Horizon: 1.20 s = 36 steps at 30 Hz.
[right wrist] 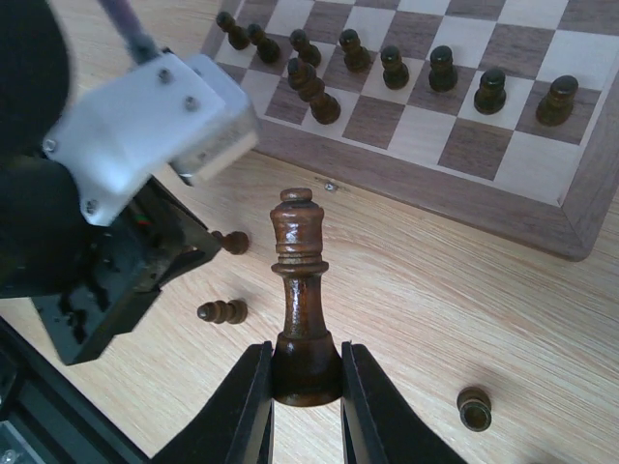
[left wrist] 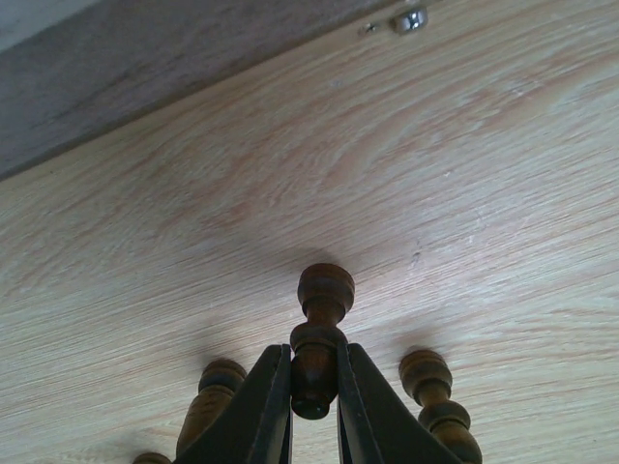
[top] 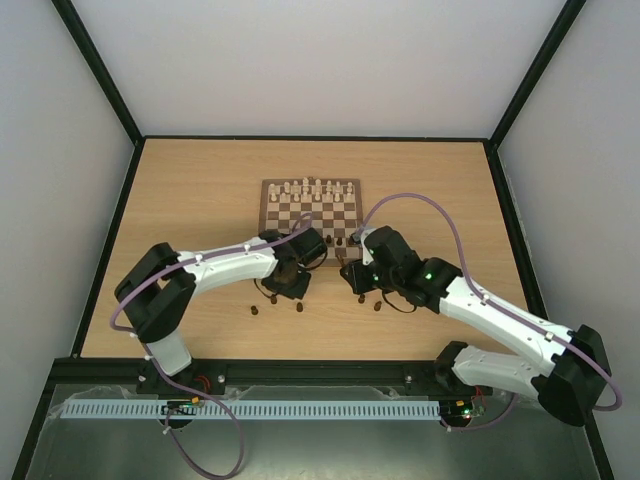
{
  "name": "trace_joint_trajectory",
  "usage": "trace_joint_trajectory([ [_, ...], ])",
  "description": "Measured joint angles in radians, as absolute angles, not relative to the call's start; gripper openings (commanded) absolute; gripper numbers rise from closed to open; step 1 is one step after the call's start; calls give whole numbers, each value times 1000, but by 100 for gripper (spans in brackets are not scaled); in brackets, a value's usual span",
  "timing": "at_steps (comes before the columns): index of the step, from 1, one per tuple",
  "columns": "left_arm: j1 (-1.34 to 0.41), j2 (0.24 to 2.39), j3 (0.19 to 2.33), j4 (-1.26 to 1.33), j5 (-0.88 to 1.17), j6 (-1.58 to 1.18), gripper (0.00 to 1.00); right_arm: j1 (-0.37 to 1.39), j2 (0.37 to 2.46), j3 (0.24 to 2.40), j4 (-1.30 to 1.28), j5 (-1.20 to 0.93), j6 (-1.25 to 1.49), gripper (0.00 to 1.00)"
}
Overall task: Set up the chess pieces on the board
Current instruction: Place the chess piece at the center of the board, then place the chess piece on the chessboard.
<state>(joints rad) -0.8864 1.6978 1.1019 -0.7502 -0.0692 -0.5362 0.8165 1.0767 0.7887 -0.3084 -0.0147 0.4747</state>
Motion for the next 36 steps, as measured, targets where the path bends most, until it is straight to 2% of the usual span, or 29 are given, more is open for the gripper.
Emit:
trace_joint_trajectory([
  [3, -895, 1729, 1126, -775, -80, -526, 18, 817, 1057, 788, -308, -22, 475, 16],
  [6, -900, 1752, 1151, -800, -89, -516, 35, 817, 1049, 788, -308, -27, 475, 16],
  [13, -905, 1763, 1189, -826, -109, -507, 57, 817, 1045, 785, -308, -36, 474, 16],
  [19, -906, 1736, 1206, -837, -117, -511, 59, 817, 1028, 780, -313, -35, 475, 16],
  [23, -906, 1641, 1199, -823, -112, -530, 58, 817, 979, 780, -322, -32, 475, 16],
  [30, -907, 1256, 1082, -676, 8, -595, 58, 817, 880, 769, -321, -73, 471, 17],
  [36, -907, 992, 945, -453, 195, -662, 58, 817, 831, 741, -270, -247, 455, 17],
])
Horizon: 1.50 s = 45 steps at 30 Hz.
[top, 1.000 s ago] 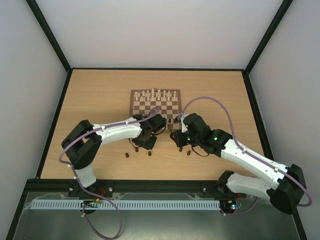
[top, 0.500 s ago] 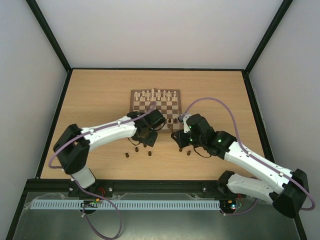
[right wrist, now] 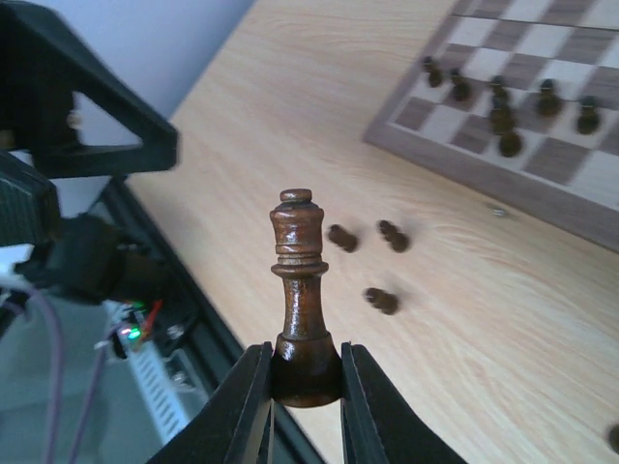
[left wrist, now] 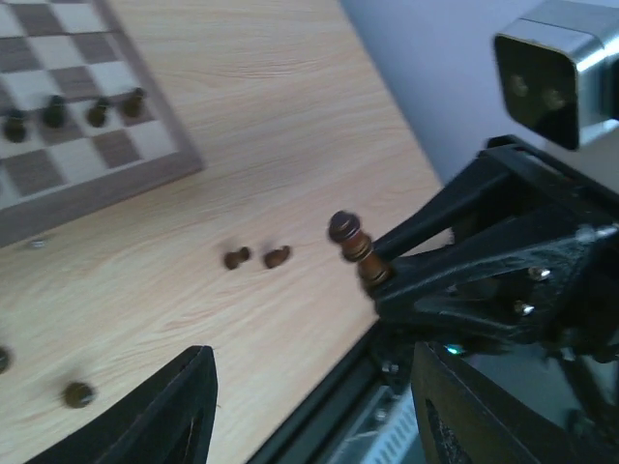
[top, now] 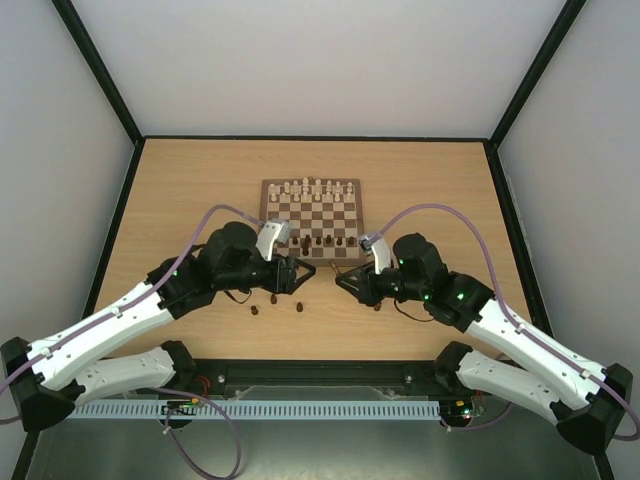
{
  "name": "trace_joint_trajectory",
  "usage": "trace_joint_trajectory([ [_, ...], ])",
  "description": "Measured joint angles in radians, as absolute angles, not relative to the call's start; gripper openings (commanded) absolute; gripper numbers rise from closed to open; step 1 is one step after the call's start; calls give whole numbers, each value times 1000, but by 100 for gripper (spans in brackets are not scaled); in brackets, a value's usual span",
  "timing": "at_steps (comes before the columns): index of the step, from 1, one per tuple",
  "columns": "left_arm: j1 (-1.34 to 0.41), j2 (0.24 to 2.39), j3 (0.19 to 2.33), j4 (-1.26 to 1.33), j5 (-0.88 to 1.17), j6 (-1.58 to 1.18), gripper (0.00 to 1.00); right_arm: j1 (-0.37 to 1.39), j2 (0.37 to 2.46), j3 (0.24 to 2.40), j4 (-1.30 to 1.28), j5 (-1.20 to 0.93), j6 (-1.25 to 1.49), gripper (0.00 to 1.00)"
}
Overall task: Set up the chess pieces on the board
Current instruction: Place the chess piece on the chessboard.
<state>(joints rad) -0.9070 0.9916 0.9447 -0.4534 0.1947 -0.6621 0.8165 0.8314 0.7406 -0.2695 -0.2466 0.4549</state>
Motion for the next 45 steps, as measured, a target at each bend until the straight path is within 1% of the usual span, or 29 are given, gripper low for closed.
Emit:
trace_joint_trajectory([
  [5, -908, 966, 875, -321, 311, -708, 58, 818, 817, 731, -192, -400, 453, 18],
  [10, -908, 972, 838, -236, 384, -752, 57, 842, 822, 731, -143, -463, 455, 18],
  [13, -908, 983, 836, -191, 414, -776, 56, 866, 833, 731, -128, -466, 454, 18],
  [19, -908, 1002, 831, -135, 453, -808, 43, 901, 864, 731, -129, -447, 451, 18],
  [32, -904, 1005, 816, -149, 493, -822, 42, 905, 839, 731, -137, -393, 441, 18],
  [36, -889, 1005, 814, -148, 522, -831, 37, 905, 839, 731, -138, -393, 437, 18],
  [45, -828, 986, 784, -152, 559, -846, 35, 906, 839, 730, -138, -392, 434, 18],
])
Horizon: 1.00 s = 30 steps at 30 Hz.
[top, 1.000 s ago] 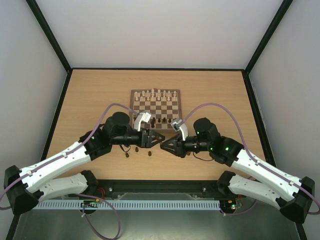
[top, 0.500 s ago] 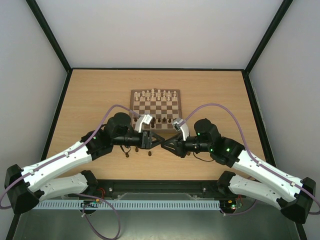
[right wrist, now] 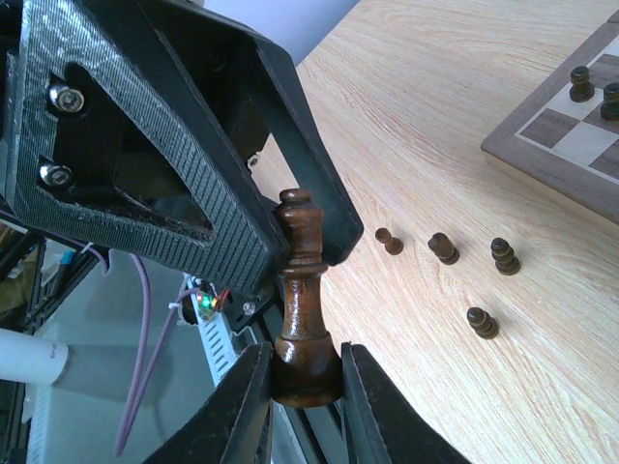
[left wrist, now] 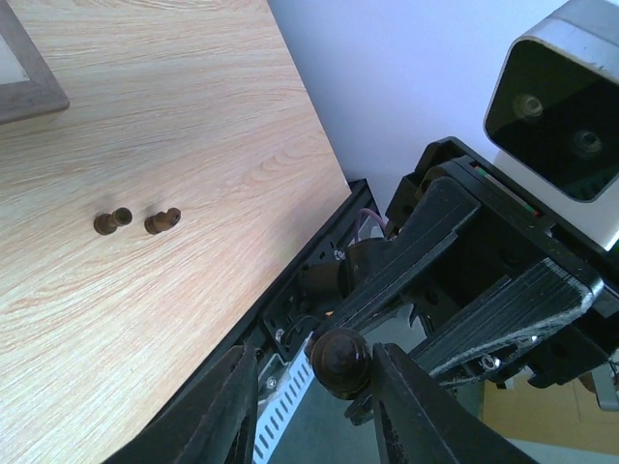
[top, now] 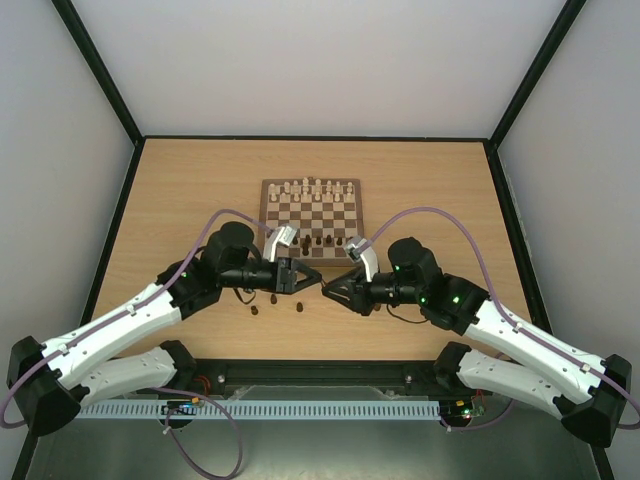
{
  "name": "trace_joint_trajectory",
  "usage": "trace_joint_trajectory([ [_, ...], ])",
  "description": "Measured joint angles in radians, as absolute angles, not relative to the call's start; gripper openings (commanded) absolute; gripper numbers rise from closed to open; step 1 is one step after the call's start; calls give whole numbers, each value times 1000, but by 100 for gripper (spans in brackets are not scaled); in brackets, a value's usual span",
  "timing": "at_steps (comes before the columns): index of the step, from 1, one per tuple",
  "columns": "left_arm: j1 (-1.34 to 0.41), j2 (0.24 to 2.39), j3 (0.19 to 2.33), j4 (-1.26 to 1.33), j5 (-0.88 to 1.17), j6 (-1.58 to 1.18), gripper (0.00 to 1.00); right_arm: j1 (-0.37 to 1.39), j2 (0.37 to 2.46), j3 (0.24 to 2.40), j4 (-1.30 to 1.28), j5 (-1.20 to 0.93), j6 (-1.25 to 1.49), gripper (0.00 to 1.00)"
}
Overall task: Set up the chess pieces on the board
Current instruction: Place the chess piece on the chessboard.
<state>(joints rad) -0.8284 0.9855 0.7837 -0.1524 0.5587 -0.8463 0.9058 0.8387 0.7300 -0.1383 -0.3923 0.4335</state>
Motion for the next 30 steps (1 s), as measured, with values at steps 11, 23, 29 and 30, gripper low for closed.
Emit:
trace_joint_trajectory([
  [11, -811, 973, 784, -158, 585, -849, 28, 910, 858, 730, -141, -394, 434, 18],
  [23, -790, 973, 784, -175, 600, -850, 23, 915, 867, 730, -144, -397, 433, 18],
  [29, -780, 974, 784, -176, 603, -846, 29, 919, 878, 730, -145, -398, 433, 18],
  [30, -779, 974, 784, -176, 603, -844, 30, 919, 879, 730, -146, -398, 433, 18],
])
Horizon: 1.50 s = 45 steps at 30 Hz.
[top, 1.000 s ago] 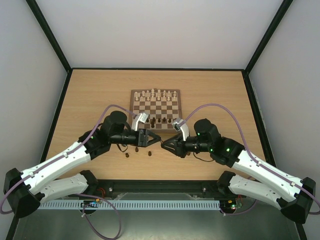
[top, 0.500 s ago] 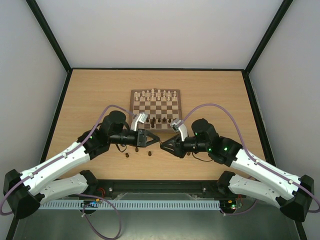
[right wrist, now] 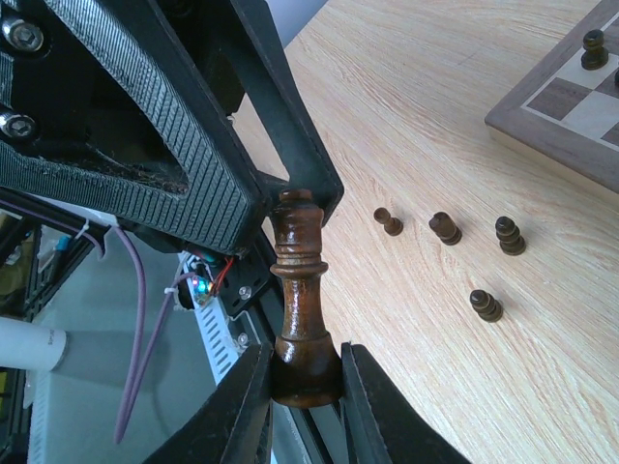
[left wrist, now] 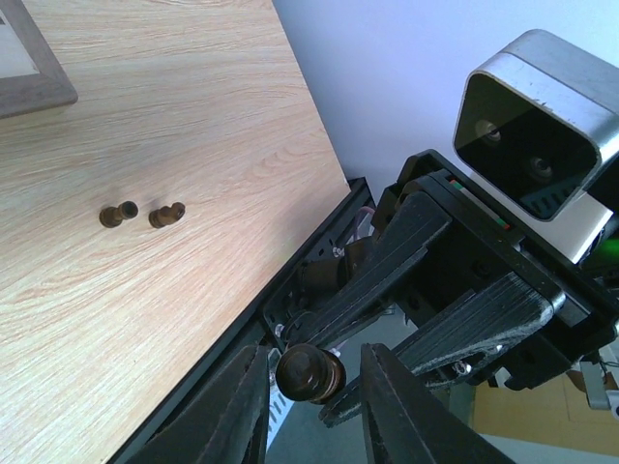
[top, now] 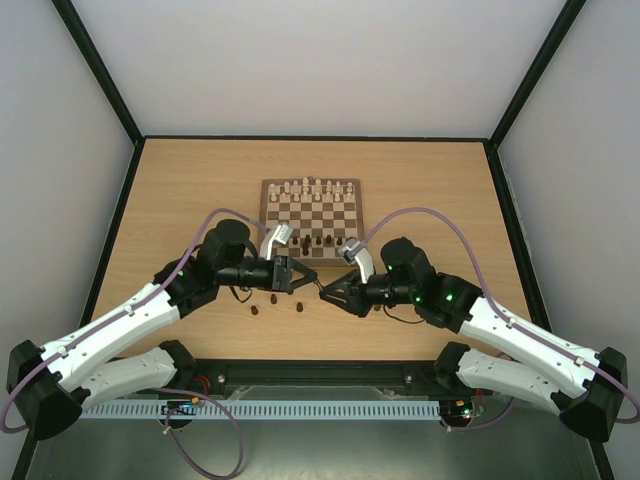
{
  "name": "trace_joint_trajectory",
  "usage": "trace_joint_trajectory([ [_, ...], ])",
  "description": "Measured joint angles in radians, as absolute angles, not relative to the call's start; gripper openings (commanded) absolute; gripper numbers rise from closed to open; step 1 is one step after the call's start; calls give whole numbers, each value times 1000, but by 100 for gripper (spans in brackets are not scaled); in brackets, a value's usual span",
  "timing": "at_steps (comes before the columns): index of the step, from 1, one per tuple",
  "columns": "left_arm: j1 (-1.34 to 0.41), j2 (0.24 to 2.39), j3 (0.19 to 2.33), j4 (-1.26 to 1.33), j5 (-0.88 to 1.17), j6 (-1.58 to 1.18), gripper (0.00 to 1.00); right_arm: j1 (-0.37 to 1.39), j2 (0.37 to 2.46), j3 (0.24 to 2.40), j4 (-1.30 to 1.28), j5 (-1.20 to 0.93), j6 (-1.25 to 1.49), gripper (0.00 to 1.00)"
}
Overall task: Set up the chess pieces on the board
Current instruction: Place the chess piece on the chessboard.
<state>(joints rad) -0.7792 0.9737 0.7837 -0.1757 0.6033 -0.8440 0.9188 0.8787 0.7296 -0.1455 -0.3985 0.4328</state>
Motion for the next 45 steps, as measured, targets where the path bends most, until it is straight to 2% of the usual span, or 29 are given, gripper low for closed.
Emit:
trace_joint_trajectory([
  [14, -769, 984, 784, -178, 611, -839, 32, 923, 891, 730, -146, -404, 432, 18],
  [19, -769, 995, 784, -178, 616, -838, 26, 924, 894, 730, -146, -406, 430, 19],
  [25, -769, 997, 784, -180, 621, -831, 13, 925, 900, 730, -144, -408, 429, 19],
  [32, -768, 1008, 784, -198, 620, -818, 8, 925, 911, 730, -148, -405, 430, 19],
  [33, -768, 1012, 785, -202, 620, -814, 8, 925, 913, 730, -152, -404, 430, 20],
  [35, -768, 1022, 789, -210, 619, -806, 7, 925, 914, 730, -159, -399, 429, 35],
  [39, -768, 1057, 828, -272, 577, -769, 6, 925, 916, 730, -163, -372, 433, 53],
  [43, -768, 1119, 903, -346, 511, -720, 5, 925, 916, 743, -205, -314, 432, 63],
  [45, -768, 1149, 941, -368, 481, -697, 5, 925, 916, 759, -238, -273, 438, 64],
])
